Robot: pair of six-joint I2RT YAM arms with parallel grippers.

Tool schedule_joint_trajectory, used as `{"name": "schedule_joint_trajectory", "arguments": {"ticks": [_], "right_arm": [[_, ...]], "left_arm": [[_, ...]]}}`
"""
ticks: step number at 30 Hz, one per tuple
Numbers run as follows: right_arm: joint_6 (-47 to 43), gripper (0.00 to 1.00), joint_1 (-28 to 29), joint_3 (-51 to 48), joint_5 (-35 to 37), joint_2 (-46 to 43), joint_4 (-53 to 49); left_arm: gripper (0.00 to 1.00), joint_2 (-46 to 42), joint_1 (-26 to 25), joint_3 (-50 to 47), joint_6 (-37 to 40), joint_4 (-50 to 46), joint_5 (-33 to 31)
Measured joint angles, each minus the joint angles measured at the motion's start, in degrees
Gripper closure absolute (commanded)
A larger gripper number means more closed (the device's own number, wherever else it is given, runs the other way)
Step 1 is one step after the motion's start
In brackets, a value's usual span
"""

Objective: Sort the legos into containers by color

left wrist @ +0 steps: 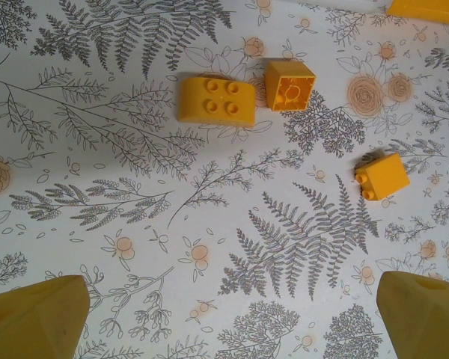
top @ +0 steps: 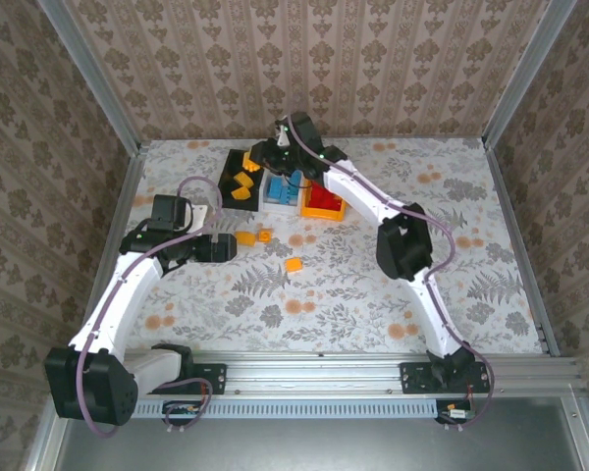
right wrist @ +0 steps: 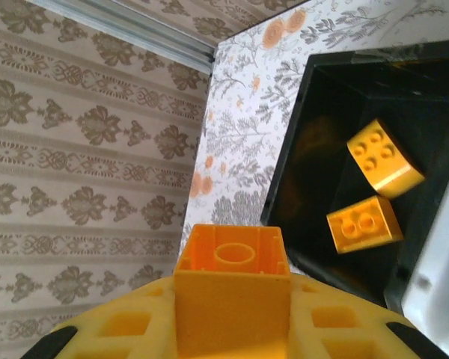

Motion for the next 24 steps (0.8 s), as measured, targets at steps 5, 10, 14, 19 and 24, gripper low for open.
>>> {"name": "schedule_joint_trajectory", "arguments": {"ticks": [5, 10, 14, 19, 24], "right_arm": [[0.1, 0.7, 0.8, 11.5, 2.2, 10.1, 0.0], [0.1, 0.69, 1.6, 14.1, 5.9, 13.6, 0.3], [0.1, 0.62, 1.8, 14.3, 8.0, 14.8, 0.5], [0.1, 0.44, 1.7, 14.3, 9.7, 15.1, 0.9], [0.3, 0.35, 1.6, 14.4, 10.4, 15.2, 1.8]], "left_arm": [[0.0, 0.0, 0.0, 0.0, 0.0, 0.0, 0.3], [0.0, 0.3, -0.4, -0.2, 0.0, 0.0, 0.5], [0.0, 0.7, -0.8, -0.3, 0.0, 0.1, 0.8], [0.0, 0.7, -0.8, -0.3, 0.0, 0.2, 0.9], [0.0, 1.6, -1.0, -0.3, 0.0, 0.3, 1.8]]}}
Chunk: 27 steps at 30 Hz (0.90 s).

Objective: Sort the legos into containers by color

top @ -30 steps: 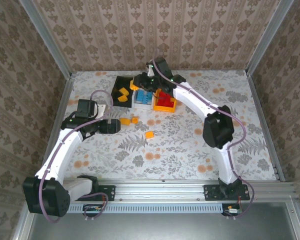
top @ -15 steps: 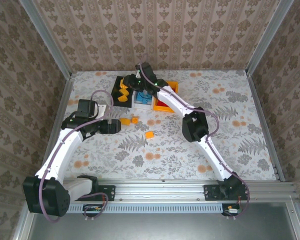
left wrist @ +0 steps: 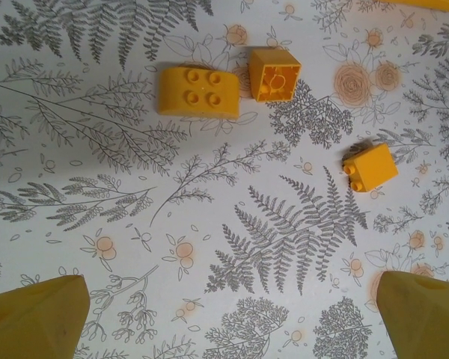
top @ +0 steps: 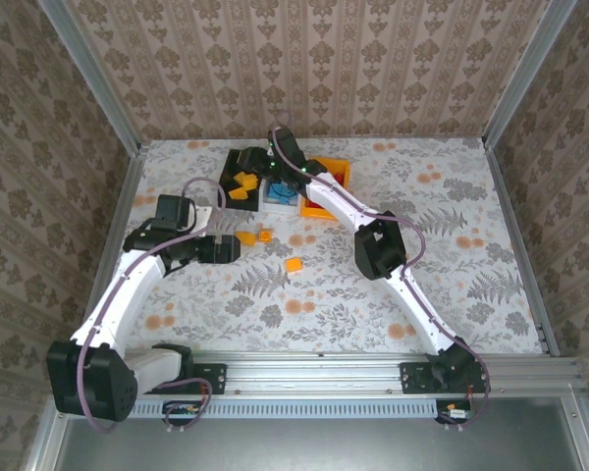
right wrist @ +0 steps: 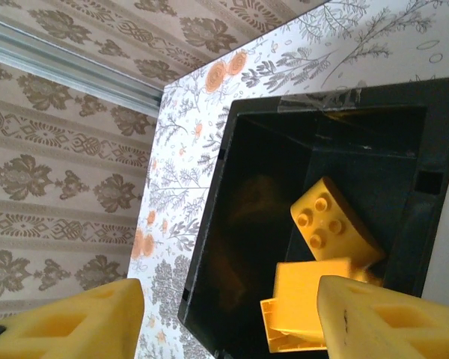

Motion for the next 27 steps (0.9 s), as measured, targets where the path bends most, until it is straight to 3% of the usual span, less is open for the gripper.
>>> {"name": "schedule_joint_trajectory", "arguments": {"ticks": [10, 14, 22, 27], "right_arm": [[-0.8, 0.35, -0.2, 0.0, -1.9, 0.0, -0.2], [-3.8, 0.35, -0.2, -0.1, -4.3, -1.7, -5.3], [-13.3, 0.34, -0.2, -10.7, -6.4, -19.0, -19.4], [-17.9, 0.34, -0.2, -26.4, -6.1, -33.6, -21.4]], "left_arm": [[0.0, 1.2, -0.6, -0.1, 0.0, 0.4, 0.2], [0.0, 1.2, -0.7, -0.1, 0.0, 0.5, 0.2], [0.0, 1.2, -1.4, -0.3, 0.4, 0.7, 0.1], [0.0, 1.2, -1.9, -0.4, 0.5, 0.8, 0.1]]}}
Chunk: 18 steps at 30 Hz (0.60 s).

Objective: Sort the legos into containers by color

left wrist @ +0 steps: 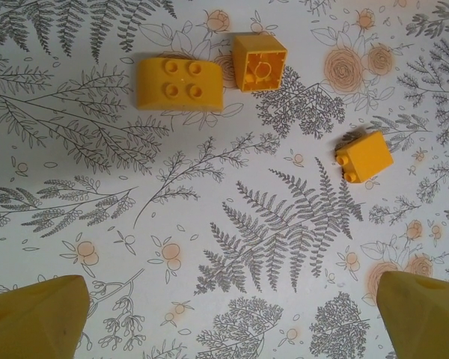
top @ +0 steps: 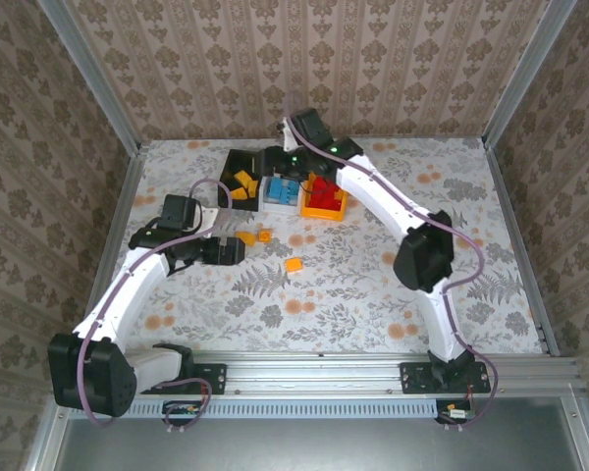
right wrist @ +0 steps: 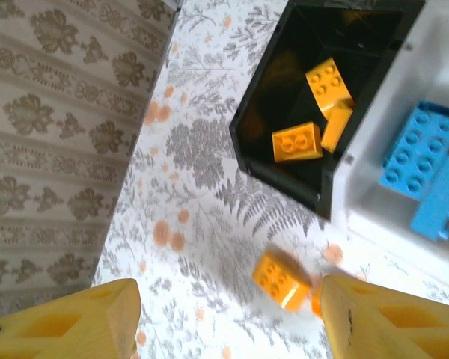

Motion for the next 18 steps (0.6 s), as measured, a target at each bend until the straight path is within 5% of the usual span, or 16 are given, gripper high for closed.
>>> {"name": "schedule_joint_trajectory", "arguments": {"ticks": [9, 18], "right_arm": [[-3.7, 0.33, 0.1, -22.1, 3.0, -12.2, -2.3], [-7.0, 0.29, 5.2, -29.7, 10.2, -13.9, -6.9]], "left_arm": [[0.0, 0.0, -0.7, 0.0, 0.0, 0.0, -0.8], [0.0, 0.0, -0.7, 0.0, 0.4, -0.1, -3.3]]}}
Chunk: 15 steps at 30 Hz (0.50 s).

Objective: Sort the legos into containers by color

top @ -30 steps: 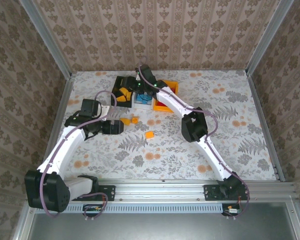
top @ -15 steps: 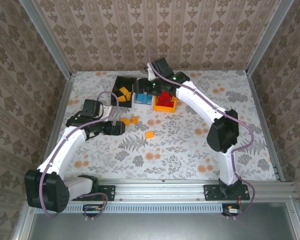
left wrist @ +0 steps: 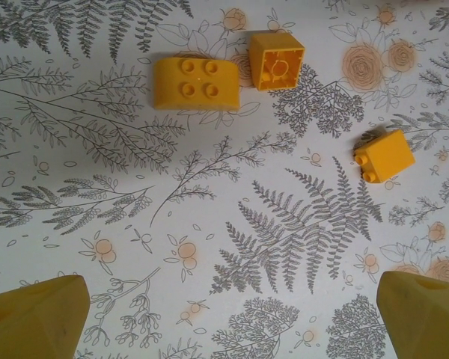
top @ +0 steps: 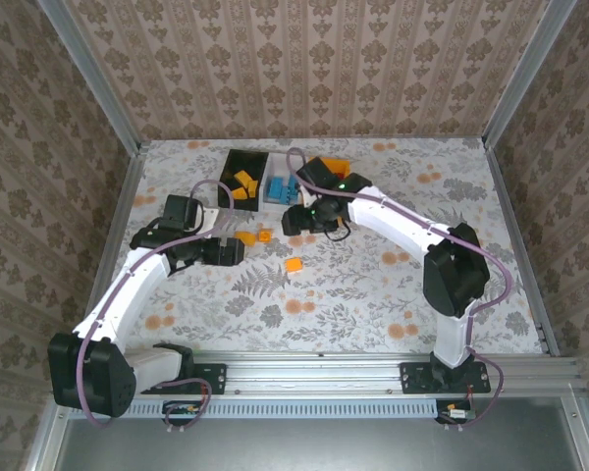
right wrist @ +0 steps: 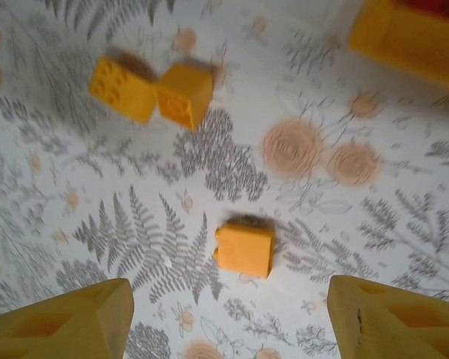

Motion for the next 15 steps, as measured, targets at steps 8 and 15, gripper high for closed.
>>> {"name": "schedule_joint_trajectory", "arguments": {"ticks": [8, 15], "right_arm": [[-0.9, 0.28, 5.4, -0.6, 3.3, 3.1, -1.5], [-0.6, 0.28, 6.3, -0.7, 5.1, 8.5, -3.0]], "left_arm": [[0.0, -0.3, 0.0, 0.0, 0.0, 0.0, -0.8], [0.0, -0.7, 0.0, 0.0, 0.0, 0.0, -0.9]]}}
